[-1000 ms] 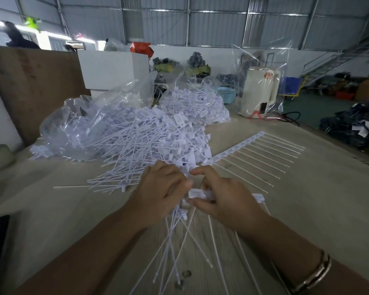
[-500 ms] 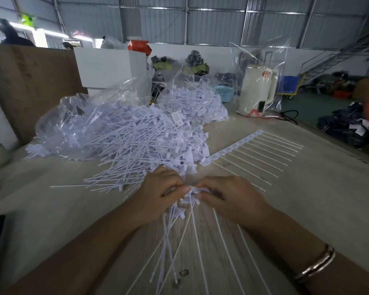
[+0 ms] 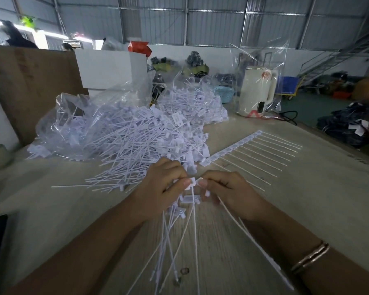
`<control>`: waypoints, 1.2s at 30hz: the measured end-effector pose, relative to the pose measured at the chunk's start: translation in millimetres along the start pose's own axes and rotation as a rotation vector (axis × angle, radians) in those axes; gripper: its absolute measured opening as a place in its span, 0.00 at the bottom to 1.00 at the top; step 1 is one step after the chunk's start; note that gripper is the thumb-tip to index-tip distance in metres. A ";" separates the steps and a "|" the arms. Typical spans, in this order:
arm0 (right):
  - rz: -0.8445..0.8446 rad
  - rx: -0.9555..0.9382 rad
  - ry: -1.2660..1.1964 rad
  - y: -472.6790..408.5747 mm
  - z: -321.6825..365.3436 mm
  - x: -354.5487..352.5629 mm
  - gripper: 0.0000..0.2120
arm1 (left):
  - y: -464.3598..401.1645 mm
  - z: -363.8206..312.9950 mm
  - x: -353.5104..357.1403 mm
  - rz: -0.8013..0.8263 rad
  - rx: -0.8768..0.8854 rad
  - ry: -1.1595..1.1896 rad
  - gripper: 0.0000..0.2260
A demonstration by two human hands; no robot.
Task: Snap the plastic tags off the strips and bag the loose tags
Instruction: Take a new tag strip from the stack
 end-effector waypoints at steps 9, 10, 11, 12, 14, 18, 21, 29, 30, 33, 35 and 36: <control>-0.141 0.154 0.353 12.4 -30.2 -41.4 0.03 | 13.1 26.0 -11.5 0.010 -0.141 -0.473 0.19; -0.103 0.087 0.416 8.0 -20.0 -27.6 0.05 | 10.7 19.9 -9.8 -0.002 -0.141 -0.517 0.19; -0.083 0.006 0.457 3.6 -8.7 -15.1 0.09 | 8.7 13.0 -9.6 -0.029 -0.133 -0.520 0.19; -0.073 -0.061 0.490 -0.1 2.0 -5.0 0.13 | 7.4 8.3 -9.0 -0.050 -0.130 -0.484 0.18; -0.054 -0.130 0.516 -4.7 15.0 8.0 0.17 | 6.2 8.9 -3.1 -0.019 -0.178 -0.333 0.19; -0.022 -0.116 0.394 -4.3 13.6 5.6 0.17 | 6.6 22.6 8.7 0.034 -0.250 -0.135 0.16; -0.025 -0.121 0.477 -2.0 7.8 -11.2 0.15 | 5.3 33.2 2.1 0.003 -0.254 -0.109 0.23; 0.006 -0.214 0.683 -3.8 7.8 3.1 0.09 | 4.5 14.2 3.4 0.025 -0.090 -0.088 0.21; 0.004 -0.200 0.656 -3.5 6.8 3.0 0.10 | 5.0 12.5 2.8 0.024 -0.072 -0.093 0.21; -0.011 -0.103 0.443 -1.0 -2.0 -1.9 0.10 | 5.2 6.7 2.4 0.018 -0.016 -0.107 0.19; -0.010 -0.076 0.345 -1.5 -3.2 -0.5 0.09 | 2.8 4.8 1.0 0.003 -0.016 -0.080 0.18; -0.026 -0.060 0.288 -2.8 -4.7 -1.9 0.08 | 1.1 4.2 -0.3 -0.008 -0.020 -0.059 0.17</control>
Point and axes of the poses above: each hand's wrist, its own y-axis away from the middle knuckle, its own x-axis out of the palm, z = x × y, the point moved 10 cm from there along -y, towards the middle knuckle, and after that the axes turned 6 degrees about -x, right-handed, at the moved point
